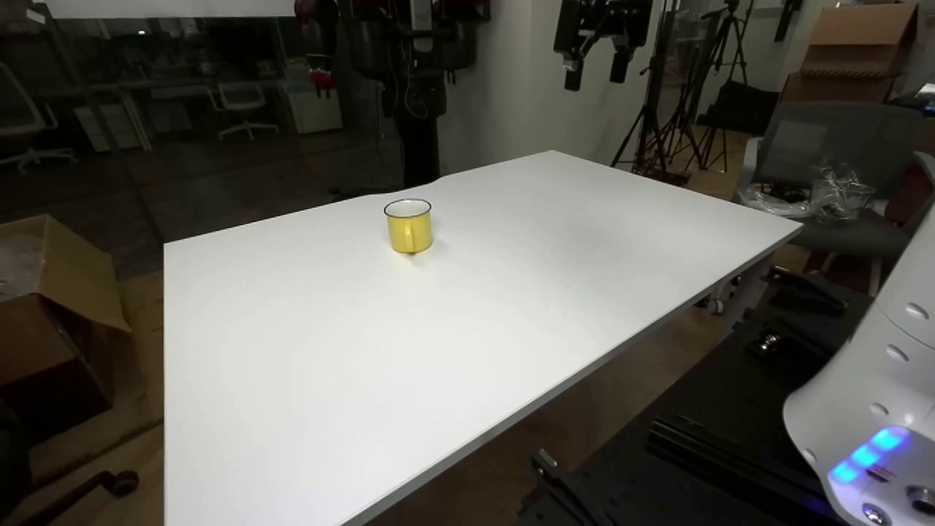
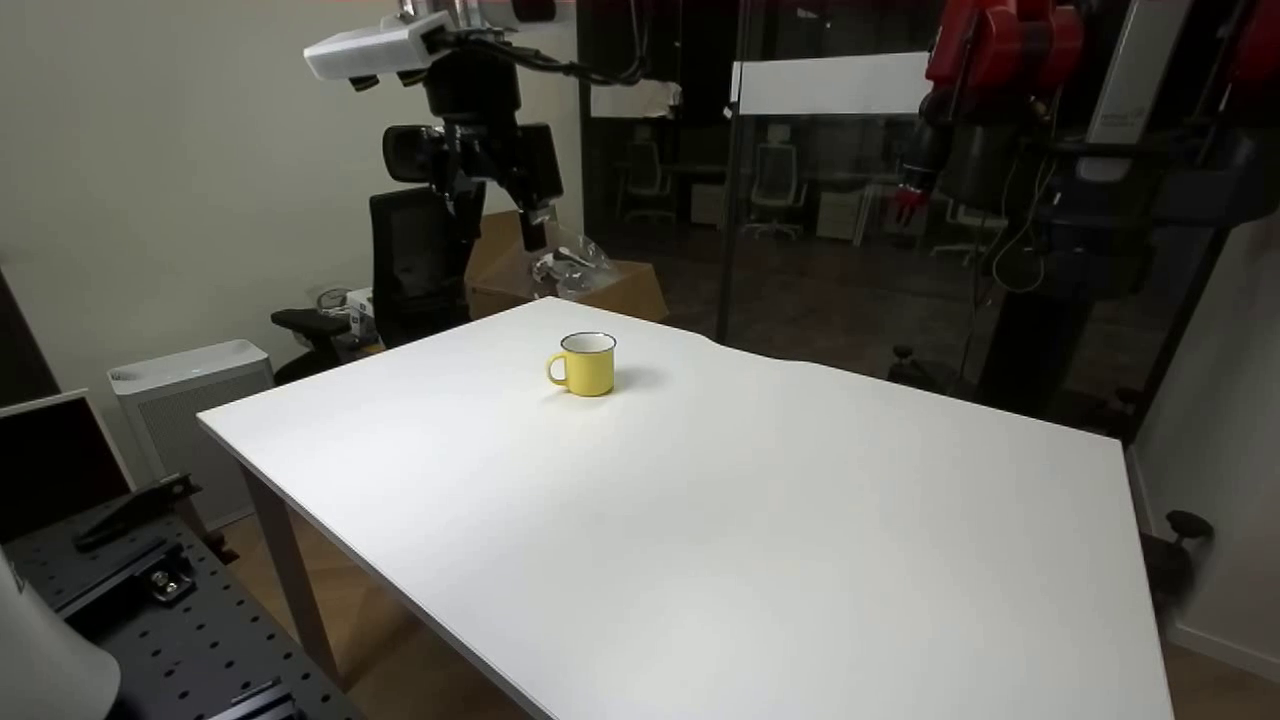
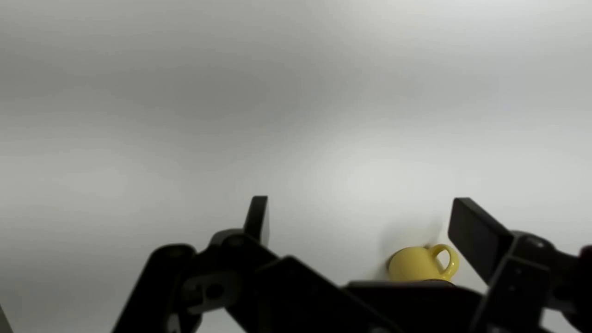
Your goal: Move the cup forward
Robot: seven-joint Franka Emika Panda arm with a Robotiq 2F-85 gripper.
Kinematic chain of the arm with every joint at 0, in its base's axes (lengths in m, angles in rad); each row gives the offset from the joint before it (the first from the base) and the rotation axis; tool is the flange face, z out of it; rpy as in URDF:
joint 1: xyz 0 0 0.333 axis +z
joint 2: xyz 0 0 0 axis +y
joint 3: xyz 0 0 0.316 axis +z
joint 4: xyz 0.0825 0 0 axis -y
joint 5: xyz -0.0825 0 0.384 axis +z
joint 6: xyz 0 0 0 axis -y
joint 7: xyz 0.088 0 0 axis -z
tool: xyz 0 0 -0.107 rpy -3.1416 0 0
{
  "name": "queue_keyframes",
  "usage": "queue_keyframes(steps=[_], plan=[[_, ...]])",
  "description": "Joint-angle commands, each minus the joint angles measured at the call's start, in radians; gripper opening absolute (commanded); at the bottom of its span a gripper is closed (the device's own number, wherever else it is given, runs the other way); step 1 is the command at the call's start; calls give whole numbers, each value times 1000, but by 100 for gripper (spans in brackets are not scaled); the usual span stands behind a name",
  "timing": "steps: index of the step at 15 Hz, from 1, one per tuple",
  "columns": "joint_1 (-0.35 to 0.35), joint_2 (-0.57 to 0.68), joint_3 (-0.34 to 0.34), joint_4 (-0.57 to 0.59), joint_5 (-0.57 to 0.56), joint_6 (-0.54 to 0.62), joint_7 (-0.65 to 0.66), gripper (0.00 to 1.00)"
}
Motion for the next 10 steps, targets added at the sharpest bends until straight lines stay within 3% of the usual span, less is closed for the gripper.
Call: queue_keyframes(steps=[1, 4, 6, 10], plan=[[3, -1, -3, 1, -2, -2, 2, 100], [0, 42, -2, 29, 2, 19, 21, 100], [-2, 152, 1, 119, 1, 54, 40, 100], [5, 386, 12, 344, 13, 9, 77, 100]])
